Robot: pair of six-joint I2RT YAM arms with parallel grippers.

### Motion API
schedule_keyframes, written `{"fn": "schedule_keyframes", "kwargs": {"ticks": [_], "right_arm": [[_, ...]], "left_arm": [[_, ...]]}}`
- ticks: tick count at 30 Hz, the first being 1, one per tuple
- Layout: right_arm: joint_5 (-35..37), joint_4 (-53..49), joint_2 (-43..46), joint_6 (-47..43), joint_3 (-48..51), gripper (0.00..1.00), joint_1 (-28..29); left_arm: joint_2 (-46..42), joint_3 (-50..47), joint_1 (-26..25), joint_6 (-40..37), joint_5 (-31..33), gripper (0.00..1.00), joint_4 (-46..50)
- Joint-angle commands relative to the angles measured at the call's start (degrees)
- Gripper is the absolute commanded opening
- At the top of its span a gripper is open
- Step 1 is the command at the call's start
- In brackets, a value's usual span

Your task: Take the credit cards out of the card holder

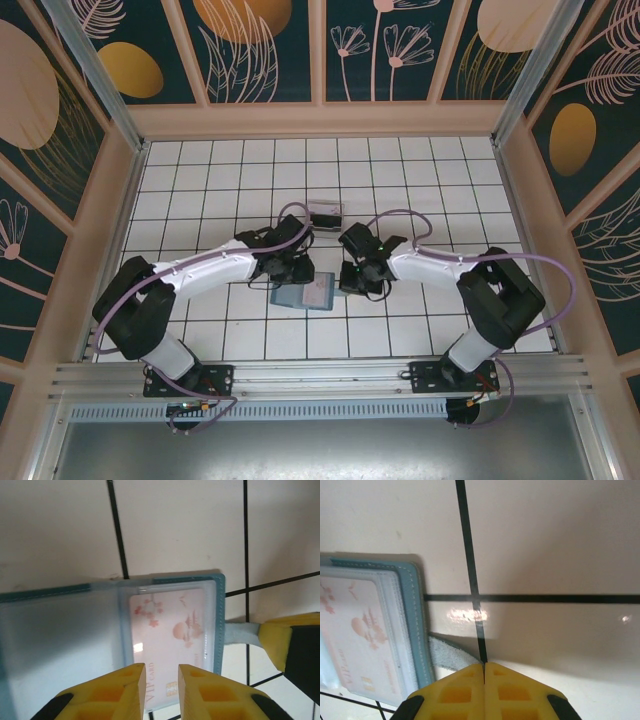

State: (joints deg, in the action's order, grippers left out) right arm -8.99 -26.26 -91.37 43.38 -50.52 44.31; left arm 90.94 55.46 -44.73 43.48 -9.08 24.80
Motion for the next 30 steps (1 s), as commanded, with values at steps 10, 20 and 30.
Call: {"fn": "schedule_keyframes", "kwargs": {"ticks": [10, 20, 30], "right_arm": [[10.51, -10.41, -1.34, -1.14, -8.78, 0.19, -0.81], [6.89, -9.48, 1.37, -0.61, -12.28, 0.28, -0.47], [0.22, -3.90, -4.77, -1.82, -12.87, 0.27, 0.60]], "left_arm": [[1.30, -7.48, 1.88, 4.90, -6.09, 0.23, -12.96], [-0.05, -7.21, 2.36, 6.73, -6.40, 0.22, -13.63], [2.22, -7.41, 2.72, 8.12, -6.52, 0.21, -15.40]]}}
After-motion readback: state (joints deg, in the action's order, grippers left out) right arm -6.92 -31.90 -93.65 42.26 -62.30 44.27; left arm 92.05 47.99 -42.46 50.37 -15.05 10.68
